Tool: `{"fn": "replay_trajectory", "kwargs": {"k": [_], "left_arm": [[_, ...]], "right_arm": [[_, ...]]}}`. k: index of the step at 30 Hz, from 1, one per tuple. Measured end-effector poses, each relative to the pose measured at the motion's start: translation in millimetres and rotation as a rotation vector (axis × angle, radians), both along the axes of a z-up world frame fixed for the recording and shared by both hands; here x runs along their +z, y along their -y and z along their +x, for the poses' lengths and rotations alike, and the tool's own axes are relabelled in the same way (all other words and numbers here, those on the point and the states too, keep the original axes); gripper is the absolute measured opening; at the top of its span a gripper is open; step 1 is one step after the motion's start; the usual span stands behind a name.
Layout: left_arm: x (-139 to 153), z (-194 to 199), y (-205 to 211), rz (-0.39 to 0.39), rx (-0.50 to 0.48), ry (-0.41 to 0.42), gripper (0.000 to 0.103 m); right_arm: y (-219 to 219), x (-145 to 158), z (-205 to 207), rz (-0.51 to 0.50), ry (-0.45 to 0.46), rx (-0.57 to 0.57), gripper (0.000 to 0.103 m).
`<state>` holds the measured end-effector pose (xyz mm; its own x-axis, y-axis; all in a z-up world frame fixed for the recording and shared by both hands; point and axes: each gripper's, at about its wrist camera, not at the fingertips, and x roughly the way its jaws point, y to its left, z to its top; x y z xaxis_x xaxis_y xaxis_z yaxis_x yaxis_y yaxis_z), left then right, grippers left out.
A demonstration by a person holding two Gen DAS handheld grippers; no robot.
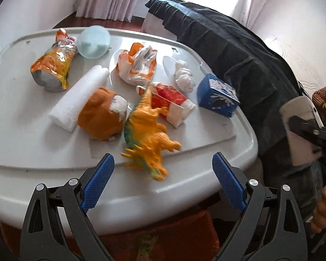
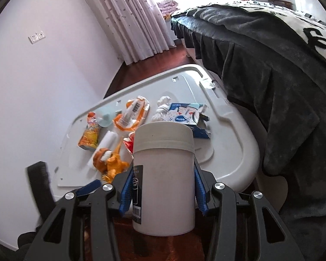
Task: Collect trash
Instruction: 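Grasp the orange dinosaur with the left tool while the right tool holds the jar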
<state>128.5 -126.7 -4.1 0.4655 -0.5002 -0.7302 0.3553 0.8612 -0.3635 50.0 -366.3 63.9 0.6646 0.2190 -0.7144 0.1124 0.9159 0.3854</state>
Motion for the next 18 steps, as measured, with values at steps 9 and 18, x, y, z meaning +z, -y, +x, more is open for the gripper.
{"fn": "replay_trajectory", "kwargs": {"k": [9, 18], "left_arm": [[-8.1, 18.8, 18.7, 0.021, -0.075, 0.013, 0.089], [-15.3, 35.2, 43.1, 0.268, -0.076, 0.105, 0.058]], "right_arm": [[-2.9, -1.6, 4.5, 0.011, -0.015, 0.009, 0.046], [-6.7, -3.8, 9.7, 0.007, -0.028, 0.01, 0.047]]}}
